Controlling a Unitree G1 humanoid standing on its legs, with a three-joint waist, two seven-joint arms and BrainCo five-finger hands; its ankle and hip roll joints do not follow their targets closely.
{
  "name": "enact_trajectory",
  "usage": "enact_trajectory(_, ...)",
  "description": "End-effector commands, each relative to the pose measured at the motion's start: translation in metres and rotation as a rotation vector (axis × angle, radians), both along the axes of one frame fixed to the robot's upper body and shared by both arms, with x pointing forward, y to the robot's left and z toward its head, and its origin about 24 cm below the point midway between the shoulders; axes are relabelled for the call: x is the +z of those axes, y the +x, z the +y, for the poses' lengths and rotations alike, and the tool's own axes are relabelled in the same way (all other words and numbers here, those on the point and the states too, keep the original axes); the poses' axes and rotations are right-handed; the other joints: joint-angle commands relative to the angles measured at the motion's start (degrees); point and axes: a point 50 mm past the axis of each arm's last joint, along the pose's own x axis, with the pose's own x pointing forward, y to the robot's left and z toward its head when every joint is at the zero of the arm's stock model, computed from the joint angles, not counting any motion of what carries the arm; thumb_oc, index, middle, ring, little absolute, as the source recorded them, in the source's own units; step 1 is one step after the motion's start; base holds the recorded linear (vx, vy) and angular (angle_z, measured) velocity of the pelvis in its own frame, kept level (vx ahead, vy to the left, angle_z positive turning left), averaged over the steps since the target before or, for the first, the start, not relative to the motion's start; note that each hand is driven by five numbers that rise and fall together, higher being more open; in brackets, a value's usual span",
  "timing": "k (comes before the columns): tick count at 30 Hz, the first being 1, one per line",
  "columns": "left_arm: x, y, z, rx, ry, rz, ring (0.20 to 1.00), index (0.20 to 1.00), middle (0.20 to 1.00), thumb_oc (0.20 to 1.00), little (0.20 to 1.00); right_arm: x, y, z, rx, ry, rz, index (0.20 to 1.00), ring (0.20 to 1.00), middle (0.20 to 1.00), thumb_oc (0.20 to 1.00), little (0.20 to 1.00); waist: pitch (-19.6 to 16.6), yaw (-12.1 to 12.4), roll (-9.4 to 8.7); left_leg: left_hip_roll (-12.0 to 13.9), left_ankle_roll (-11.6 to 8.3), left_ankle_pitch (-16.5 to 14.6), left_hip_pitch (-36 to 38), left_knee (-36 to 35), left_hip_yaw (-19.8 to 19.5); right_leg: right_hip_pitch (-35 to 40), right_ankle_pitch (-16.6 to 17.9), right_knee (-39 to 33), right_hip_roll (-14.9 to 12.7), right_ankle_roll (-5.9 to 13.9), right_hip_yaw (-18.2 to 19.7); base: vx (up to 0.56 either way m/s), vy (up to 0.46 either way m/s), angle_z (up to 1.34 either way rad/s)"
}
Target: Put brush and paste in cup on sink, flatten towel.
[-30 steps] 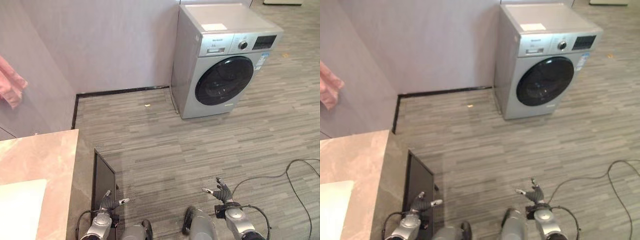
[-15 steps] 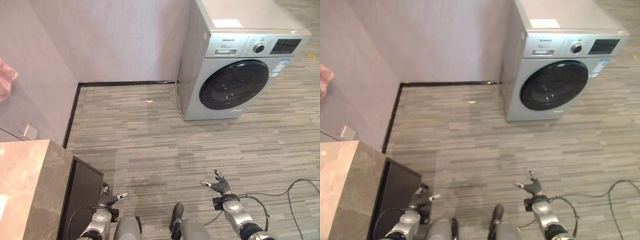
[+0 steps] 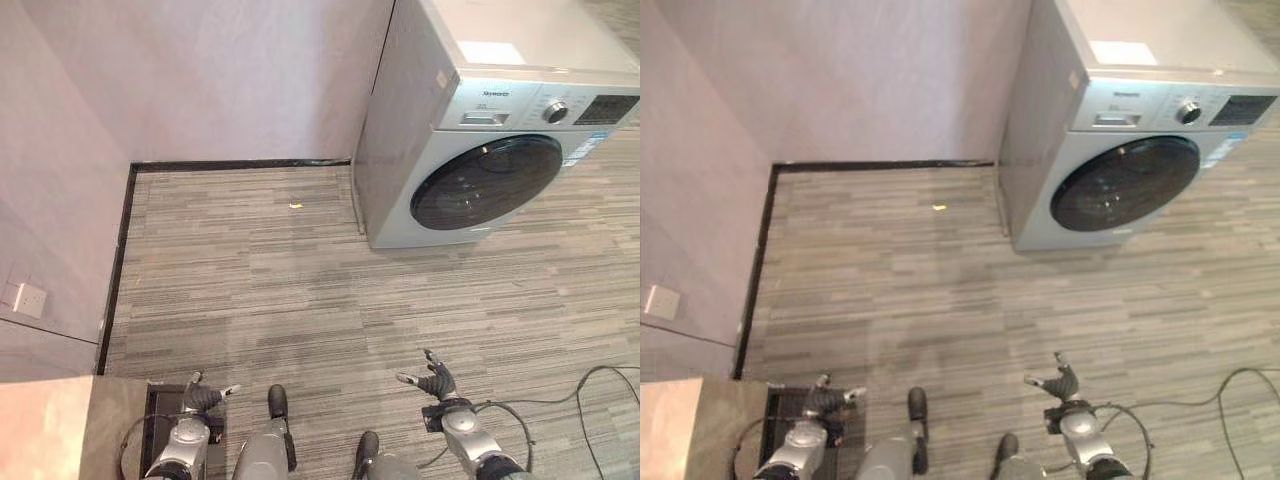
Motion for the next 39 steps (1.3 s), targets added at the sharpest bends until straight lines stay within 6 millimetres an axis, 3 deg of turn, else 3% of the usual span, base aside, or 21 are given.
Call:
enact_trajectory(1, 0.013, 0.014, 0.006, -0.04, 0.059, -0.068, 1.0, 1.0, 1.0, 1.0, 1.0, 0.021, 0.021, 0.006, 0.004, 0.045, -0.139, 1.0, 1.0, 1.0, 1.0, 1.0, 2.5, 0.3, 0.69, -1.2, 1.57, -0.8, -1.8, 2.6, -4.4, -2.3, 16.1, 17.3, 1.0, 3.27, 0.3, 0.43, 0.379, -0.05)
enact_trajectory(3, 0.014, 0.015, 0.008, -0.048, 0.072, -0.066, 1.0, 1.0, 1.0, 1.0, 1.0, 0.03, 0.028, 0.011, 0.01, 0.093, -0.189, 1.0, 1.0, 1.0, 1.0, 1.0, 3.8, -1.1, 1.58, -1.4, 1.78, -1.0, 1.0, 0.9, -5.3, -8.6, 12.2, 17.5, 4.9, 2.46, 1.6, 0.34, 0.18, 0.13)
enact_trajectory(4, 0.015, 0.015, 0.011, -0.034, 0.077, -0.068, 1.0, 1.0, 1.0, 1.0, 1.0, 0.034, 0.031, 0.014, 0.011, 0.117, -0.215, 1.0, 1.0, 1.0, 1.0, 1.0, 3.7, -0.9, 0.97, -1.9, 1.65, -1.4, 2.2, -0.1, -4.6, -8.5, 12.2, 12.1, 2.2, 2.46, -3.2, 0.26, 0.096, 0.13)
enact_trajectory(5, 0.015, 0.015, 0.011, -0.034, 0.077, -0.068, 1.0, 1.0, 1.0, 1.0, 1.0, 0.034, 0.031, 0.014, 0.011, 0.117, -0.215, 1.0, 1.0, 1.0, 1.0, 1.0, 3.7, -1.0, 1.1, -1.8, 1.6, -1.3, 2.1, -0.1, -4.7, -8.4, 12.3, 11.8, 2.3, 2.38, -3.4, 0.43, -0.021, 0.01)
enact_trajectory(6, 0.012, 0.013, 0.007, -0.042, 0.06, -0.062, 1.0, 1.0, 1.0, 1.0, 1.0, 0.035, 0.029, 0.011, 0.0, 0.136, -0.22, 1.0, 1.0, 1.0, 1.0, 1.0, 3.4, -1.7, 0.41, -2.5, 0.34, -1.9, 3.8, -1.5, -5.7, -7.7, 10.9, -0.9, 1.3, 1.48, -5.8, 0.38, -0.078, -0.04)
enact_trajectory(9, 0.01, 0.014, 0.002, -0.059, 0.05, -0.052, 1.0, 1.0, 1.0, 1.0, 1.0, 0.041, 0.027, 0.008, 0.015, 0.135, -0.254, 1.0, 1.0, 1.0, 1.0, 1.0, 3.3, -2.3, -0.45, -2.9, -1.79, -3.9, 5.5, -1.5, -7.3, -8.8, 13.0, -17.1, 0.0, 2.42, -4.1, 0.42, -0.113, 0.14)
enact_trajectory(14, 0.007, 0.013, -0.005, 0.004, -0.018, -0.071, 1.0, 1.0, 1.0, 1.0, 1.0, 0.04, 0.02, 0.005, 0.056, 0.115, -0.243, 1.0, 1.0, 1.0, 1.0, 1.0, 2.8, -3.1, -1.38, -3.0, -2.41, -8.6, 6.7, 4.8, -9.3, -6.0, 12.6, -17.4, 1.1, 1.88, -0.8, 0.38, -0.104, 0.54)
enact_trajectory(15, 0.014, 0.022, -0.01, 0.009, -0.063, -0.141, 1.0, 1.0, 1.0, 1.0, 1.0, 0.048, 0.022, 0.0, 0.076, 0.089, -0.277, 1.0, 1.0, 1.0, 1.0, 1.0, 2.9, -3.0, -1.16, -2.3, -4.06, -7.9, 4.7, 12.6, -9.6, -3.9, 10.9, -17.1, 2.5, 0.44, -3.1, 0.22, -0.09, 0.5)
enact_trajectory(16, 0.014, 0.022, -0.01, 0.009, -0.063, -0.141, 1.0, 1.0, 1.0, 1.0, 1.0, 0.048, 0.022, 0.0, 0.076, 0.09, -0.277, 1.0, 1.0, 1.0, 1.0, 1.0, 2.8, -3.2, -1.26, -2.4, -4.03, -7.7, 4.5, 12.5, -9.7, -4.0, 11.0, -17.1, 2.3, 0.45, -3.2, 0.38, -0.222, 0.55)
enact_trajectory(17, 0.023, 0.033, -0.016, -0.006, -0.099, -0.207, 1.0, 1.0, 1.0, 1.0, 1.0, 0.052, 0.022, -0.008, 0.085, 0.046, -0.29, 1.0, 1.0, 1.0, 1.0, 1.0, 3.7, -2.5, -1.38, -0.4, -6.05, -4.8, -0.4, 22.6, -9.5, -1.5, 9.2, -17.2, 3.3, -1.47, -5.5, 0.15, -0.132, 0.42)
enact_trajectory(20, 0.033, 0.047, -0.021, -0.049, -0.1, -0.251, 1.0, 1.0, 1.0, 1.0, 1.0, 0.056, 0.025, -0.016, 0.083, 0.016, -0.301, 1.0, 1.0, 1.0, 1.0, 1.0, 4.2, -1.8, -1.95, 2.4, -6.96, -2.2, -5.3, 30.7, -6.7, 0.8, 7.0, -18.0, 4.2, -3.24, -8.6, 0.24, -0.177, 0.57)
enact_trajectory(22, 0.033, 0.047, -0.021, -0.049, -0.1, -0.251, 1.0, 1.0, 1.0, 1.0, 1.0, 0.056, 0.025, -0.016, 0.083, 0.016, -0.301, 1.0, 1.0, 1.0, 1.0, 1.0, 4.2, -1.8, -1.94, 2.4, -6.96, -2.2, -5.4, 30.7, -6.7, 0.8, 7.0, -18.0, 4.2, -3.24, -8.6, 0.33, -0.049, 0.34)
enact_trajectory(23, 0.039, 0.055, -0.019, -0.065, -0.064, -0.262, 1.0, 1.0, 1.0, 1.0, 1.0, 0.054, 0.024, -0.019, 0.077, -0.009, -0.288, 1.0, 1.0, 1.0, 1.0, 1.0, 3.1, -0.6, -1.74, 3.1, -6.25, -5.1, -9.2, 17.1, -1.9, 4.2, 4.3, -20.6, 5.4, -1.76, -10.0, 0.62, 0.083, 0.32)
enact_trajectory(25, 0.034, 0.05, -0.017, -0.06, -0.053, -0.237, 1.0, 1.0, 1.0, 1.0, 1.0, 0.05, 0.021, -0.016, 0.088, -0.012, -0.273, 1.0, 1.0, 1.0, 1.0, 1.0, 2.2, -0.1, -1.02, 3.5, -6.86, 0.5, -10.1, 6.9, -0.3, 5.6, 3.6, -21.5, 6.3, -1.01, -10.1, 0.57, 0.167, 0.51)
enact_trajectory(26, 0.032, 0.047, -0.016, -0.06, -0.043, -0.224, 1.0, 1.0, 1.0, 1.0, 1.0, 0.048, 0.019, -0.015, 0.092, -0.014, -0.263, 1.0, 1.0, 1.0, 1.0, 1.0, 1.8, 0.0, -0.83, 3.9, -7.55, 3.6, -9.5, 2.6, 0.9, 6.5, 3.0, -21.5, 6.5, -0.86, -10.0, 0.26, 0.117, 0.42)
enact_trajectory(30, 0.03, 0.043, -0.01, -0.049, -0.033, -0.199, 1.0, 1.0, 1.0, 1.0, 1.0, 0.043, 0.014, -0.013, 0.108, -0.018, -0.238, 1.0, 1.0, 1.0, 1.0, 1.0, 1.1, 0.1, -0.68, 6.6, -8.11, 7.3, -10.1, -2.3, 7.9, 9.3, 0.8, -20.3, 7.0, -0.81, -11.0, 0.44, 0.2, -0.18)
enact_trajectory(34, 0.028, 0.038, -0.004, -0.039, -0.026, -0.183, 1.0, 1.0, 1.0, 1.0, 1.0, 0.038, 0.014, -0.002, 0.152, 0.006, -0.209, 1.0, 1.0, 1.0, 1.0, 1.0, 0.1, 1.1, -2.25, 5.5, -5.82, 4.8, -9.8, 2.8, 7.2, 10.1, -1.3, -13.2, 4.8, -0.07, -9.1, 0.36, 0.235, -0.33)
enact_trajectory(35, 0.029, 0.037, 0.0, -0.038, -0.011, -0.179, 1.0, 1.0, 1.0, 1.0, 1.0, 0.037, 0.013, 0.001, 0.14, 0.031, -0.209, 1.0, 1.0, 1.0, 1.0, 1.0, 0.4, 0.8, -3.59, 4.2, -3.88, 2.0, -9.6, 6.3, 8.2, 8.9, 2.5, -4.3, 2.0, 1.77, -7.6, 0.24, 0.245, -0.13)
enact_trajectory(37, 0.029, 0.037, 0.002, -0.044, -0.001, -0.174, 1.0, 1.0, 1.0, 1.0, 1.0, 0.038, 0.013, 0.003, 0.141, 0.041, -0.212, 1.0, 1.0, 1.0, 1.0, 1.0, 0.5, 0.6, -4.02, 3.2, -2.75, 0.5, -8.7, 6.6, 8.4, 7.4, 5.1, -0.1, 0.4, 2.77, -6.6, 0.32, 0.364, -0.02)
enact_trajectory(38, 0.028, 0.036, 0.003, -0.059, 0.022, -0.158, 1.0, 1.0, 1.0, 1.0, 1.0, 0.036, 0.012, 0.003, 0.129, 0.042, -0.204, 1.0, 1.0, 1.0, 1.0, 1.0, 0.7, 0.4, -4.24, 1.0, -0.75, -1.8, -6.1, 6.2, 8.4, 6.3, 11.2, 5.7, -1.5, 4.14, -6.0, 0.43, 0.471, 0.05)
enact_trajectory(39, 0.029, 0.036, 0.003, -0.072, 0.035, -0.159, 1.0, 1.0, 1.0, 1.0, 1.0, 0.036, 0.013, 0.003, 0.121, 0.046, -0.205, 1.0, 1.0, 1.0, 1.0, 1.0, 1.0, 0.1, -3.87, 0.4, 0.12, -2.5, -4.9, 6.1, 7.7, 5.2, 13.2, 9.4, -1.7, 4.24, -5.6, 0.33, 0.352, 0.21)
